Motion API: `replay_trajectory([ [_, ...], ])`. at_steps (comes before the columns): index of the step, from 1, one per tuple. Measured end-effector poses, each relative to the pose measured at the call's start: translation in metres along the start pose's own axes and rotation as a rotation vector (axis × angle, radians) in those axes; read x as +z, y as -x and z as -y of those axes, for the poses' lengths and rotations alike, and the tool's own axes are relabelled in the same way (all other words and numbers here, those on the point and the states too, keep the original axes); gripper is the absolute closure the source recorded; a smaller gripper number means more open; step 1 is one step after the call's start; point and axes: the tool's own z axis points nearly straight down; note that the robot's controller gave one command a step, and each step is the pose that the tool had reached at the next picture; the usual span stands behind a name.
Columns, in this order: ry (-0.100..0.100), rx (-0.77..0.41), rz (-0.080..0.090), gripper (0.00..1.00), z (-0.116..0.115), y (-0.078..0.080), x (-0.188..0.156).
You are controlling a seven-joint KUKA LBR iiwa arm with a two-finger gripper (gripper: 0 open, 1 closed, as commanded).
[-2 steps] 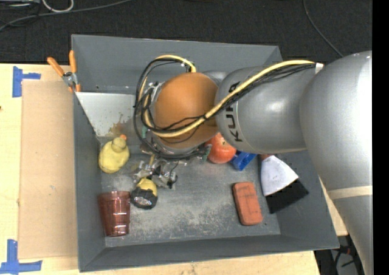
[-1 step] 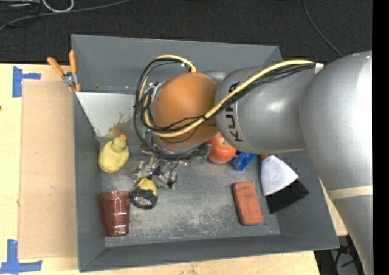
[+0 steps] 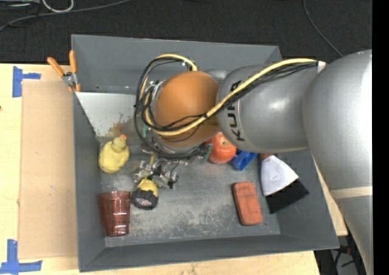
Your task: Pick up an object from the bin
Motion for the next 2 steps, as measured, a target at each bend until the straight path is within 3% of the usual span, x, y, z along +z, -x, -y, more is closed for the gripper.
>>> replay_trajectory([
  [1,0.001,0.0,0.0,1.0,0.0,0.0,-0.008],
  [2,0.005,0.003,-0.002,1.0,-0.002,0.001,-0.038],
])
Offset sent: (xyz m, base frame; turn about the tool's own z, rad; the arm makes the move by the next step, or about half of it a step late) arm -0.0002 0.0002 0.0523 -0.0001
